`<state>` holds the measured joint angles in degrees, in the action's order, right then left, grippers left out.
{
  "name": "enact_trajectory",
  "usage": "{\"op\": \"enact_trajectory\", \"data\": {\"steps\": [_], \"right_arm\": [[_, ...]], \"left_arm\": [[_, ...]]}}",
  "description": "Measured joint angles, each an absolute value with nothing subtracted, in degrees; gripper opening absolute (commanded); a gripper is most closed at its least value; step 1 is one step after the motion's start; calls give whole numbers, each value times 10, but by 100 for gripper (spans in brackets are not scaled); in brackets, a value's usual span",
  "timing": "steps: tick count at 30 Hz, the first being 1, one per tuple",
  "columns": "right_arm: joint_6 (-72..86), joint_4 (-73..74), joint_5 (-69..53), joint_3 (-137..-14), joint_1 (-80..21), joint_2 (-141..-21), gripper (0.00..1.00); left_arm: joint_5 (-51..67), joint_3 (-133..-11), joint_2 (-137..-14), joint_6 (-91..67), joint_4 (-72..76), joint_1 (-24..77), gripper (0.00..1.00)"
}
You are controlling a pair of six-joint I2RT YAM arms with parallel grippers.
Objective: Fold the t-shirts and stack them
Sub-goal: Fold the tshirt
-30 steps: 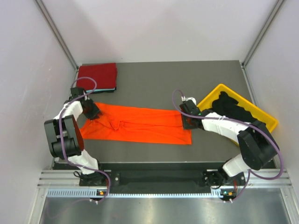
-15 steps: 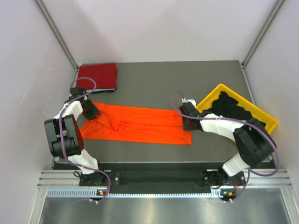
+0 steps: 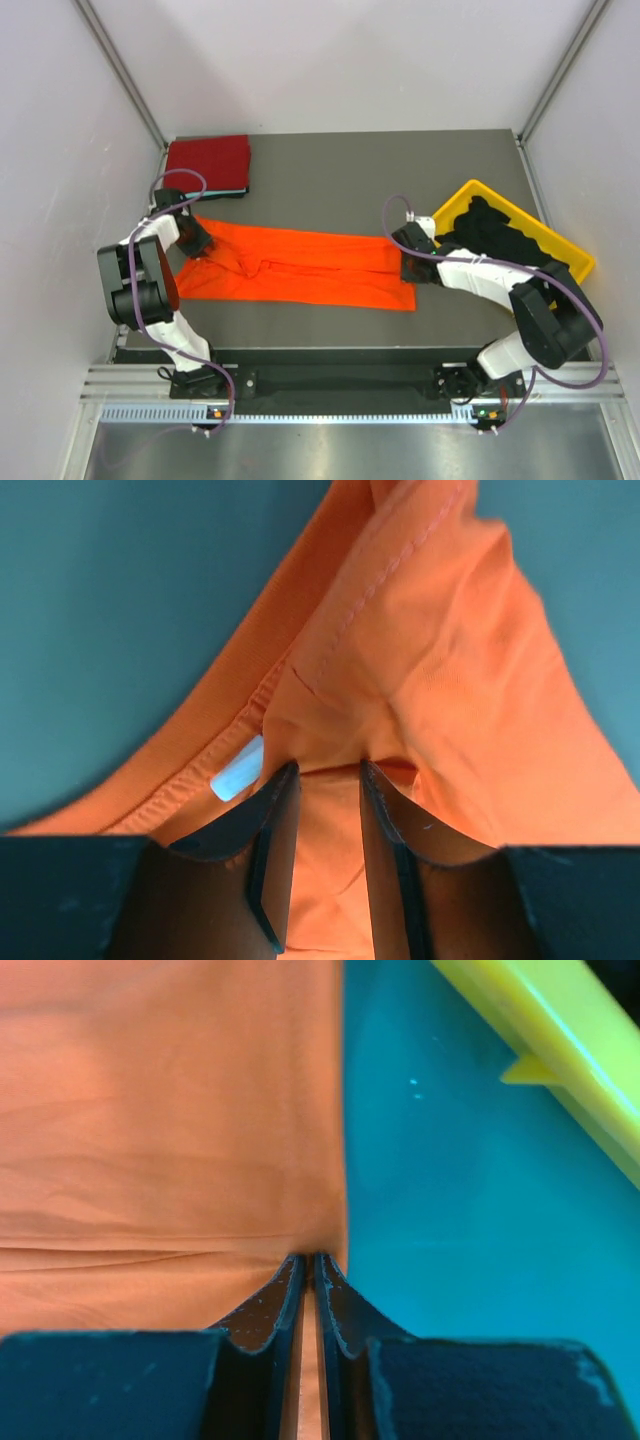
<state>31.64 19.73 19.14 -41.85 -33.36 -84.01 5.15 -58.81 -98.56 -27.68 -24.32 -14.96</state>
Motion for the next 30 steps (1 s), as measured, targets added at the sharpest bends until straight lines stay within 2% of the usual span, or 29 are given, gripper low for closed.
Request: {"op": "enact_trajectory", "data": {"steps": [3,6,10,12,13,16,19,30], "right_arm": [[329,203,197,-409,-329,-829,1],[342,204,199,-408,-329,-828,0],[357,205,204,-395,-328,-813,4],[362,210,208,-388,-328,-804,8],[365,212,210,-384,-328,-799,14],[368,228,216,-378,-327,-784,23],[363,249,222,-378,-325,-770,28],[319,302,225,-453,-323,-748,34]], "left_arm": [[50,-589,-990,-283,-233,-150,36],[50,-589,-990,-286,-231,-149,36],[51,-589,-990,-286,-225,-141,37],[51,-589,-990,-286,-222,-133,37],[51,-589,-990,-287,-221,-128,37],[56,-589,-990,-289,-220,-118,38],[66,-595,-989,-289,-225,-112,39],[63,-696,-971,-268,-278,-105,40]]}}
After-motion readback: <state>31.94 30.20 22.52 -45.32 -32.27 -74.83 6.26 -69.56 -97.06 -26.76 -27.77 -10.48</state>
